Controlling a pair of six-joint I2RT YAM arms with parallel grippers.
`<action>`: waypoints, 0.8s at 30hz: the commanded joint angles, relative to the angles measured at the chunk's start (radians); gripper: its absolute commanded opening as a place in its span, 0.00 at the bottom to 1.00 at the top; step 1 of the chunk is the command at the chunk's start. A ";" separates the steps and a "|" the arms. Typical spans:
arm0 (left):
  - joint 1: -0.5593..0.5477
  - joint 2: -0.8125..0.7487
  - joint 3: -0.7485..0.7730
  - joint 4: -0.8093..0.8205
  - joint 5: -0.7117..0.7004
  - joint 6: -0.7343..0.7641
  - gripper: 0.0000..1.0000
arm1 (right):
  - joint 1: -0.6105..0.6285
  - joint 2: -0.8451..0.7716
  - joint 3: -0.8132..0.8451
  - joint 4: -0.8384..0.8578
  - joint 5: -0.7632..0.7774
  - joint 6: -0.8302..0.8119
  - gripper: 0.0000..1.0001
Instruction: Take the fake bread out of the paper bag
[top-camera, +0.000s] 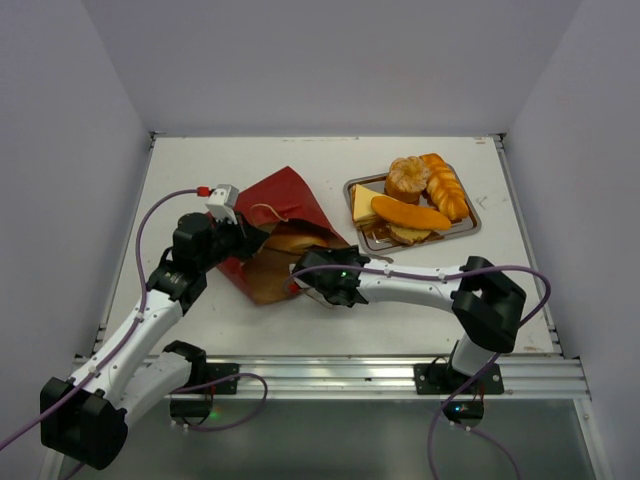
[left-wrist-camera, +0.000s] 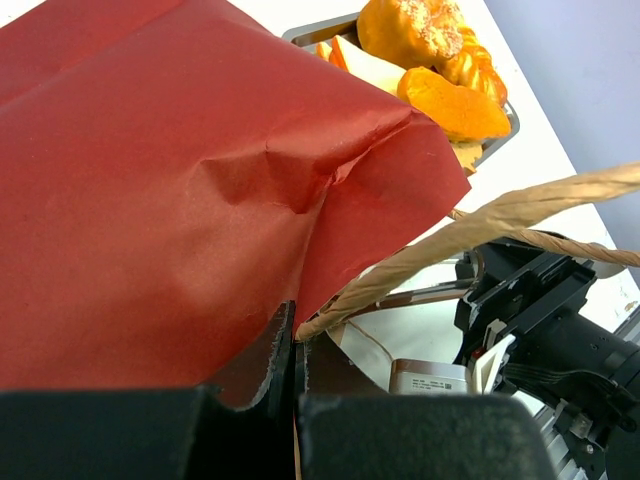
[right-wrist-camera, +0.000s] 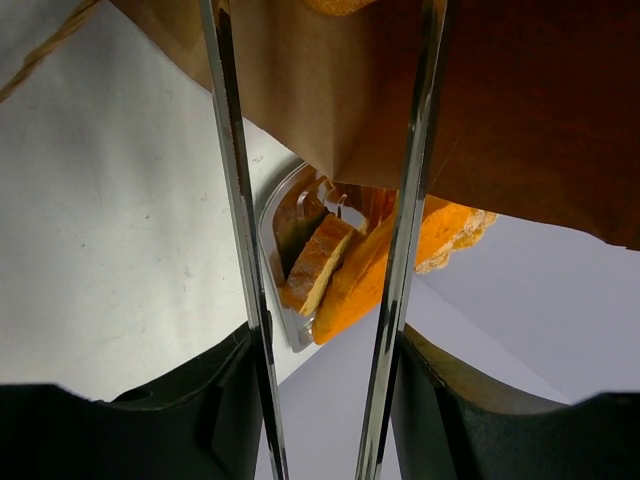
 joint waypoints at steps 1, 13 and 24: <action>-0.004 -0.016 0.005 0.034 0.012 -0.004 0.00 | -0.009 -0.021 0.000 0.024 0.054 -0.014 0.50; -0.004 -0.010 0.008 0.037 0.015 -0.005 0.00 | -0.020 -0.036 -0.020 0.013 0.069 -0.017 0.40; -0.004 -0.007 0.013 0.034 0.015 -0.002 0.00 | -0.041 -0.044 -0.014 0.013 0.094 -0.017 0.43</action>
